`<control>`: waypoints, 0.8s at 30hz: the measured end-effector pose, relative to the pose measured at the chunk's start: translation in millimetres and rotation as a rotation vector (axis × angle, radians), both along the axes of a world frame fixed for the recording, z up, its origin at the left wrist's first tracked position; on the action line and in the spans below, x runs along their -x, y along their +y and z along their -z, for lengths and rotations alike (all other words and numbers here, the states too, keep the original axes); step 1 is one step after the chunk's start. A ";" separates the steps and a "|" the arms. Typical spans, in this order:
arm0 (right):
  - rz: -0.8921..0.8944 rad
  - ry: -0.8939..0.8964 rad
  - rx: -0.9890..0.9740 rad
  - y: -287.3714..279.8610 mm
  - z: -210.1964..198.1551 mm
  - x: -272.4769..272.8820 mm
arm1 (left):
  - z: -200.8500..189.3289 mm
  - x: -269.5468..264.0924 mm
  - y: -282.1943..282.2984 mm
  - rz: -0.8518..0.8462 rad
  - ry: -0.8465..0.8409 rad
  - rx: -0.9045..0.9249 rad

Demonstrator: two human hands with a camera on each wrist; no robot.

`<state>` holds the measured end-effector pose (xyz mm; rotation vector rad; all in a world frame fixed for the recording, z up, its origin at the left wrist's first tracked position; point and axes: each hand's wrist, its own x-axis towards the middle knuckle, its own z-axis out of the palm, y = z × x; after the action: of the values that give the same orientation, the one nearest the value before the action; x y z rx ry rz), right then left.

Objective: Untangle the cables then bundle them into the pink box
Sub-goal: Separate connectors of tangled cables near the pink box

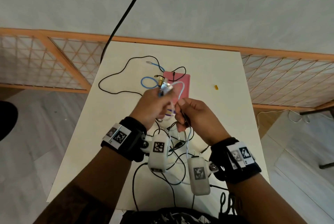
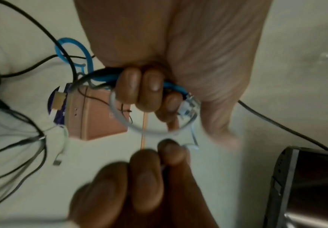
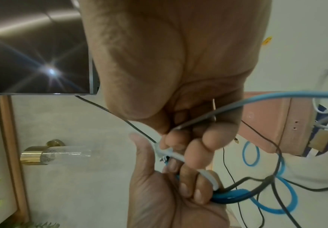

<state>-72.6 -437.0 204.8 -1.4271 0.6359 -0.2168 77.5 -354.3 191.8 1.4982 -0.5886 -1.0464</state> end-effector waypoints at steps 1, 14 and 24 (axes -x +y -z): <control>0.008 -0.001 -0.010 0.7 2.5 -0.7 | -0.2 5.8 1.7 0.062 -0.047 -0.014; 0.012 0.011 -0.051 7.8 5.9 -4.8 | -16.1 -9.7 -11.7 -0.303 0.072 -0.017; -0.006 0.047 -0.047 7.3 4.5 -8.3 | -2.2 -6.7 -10.7 -0.407 0.142 -0.020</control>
<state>-64.3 -429.7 200.3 -1.3924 0.6716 -0.1633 84.2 -365.0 193.9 1.4682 -0.1610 -0.8318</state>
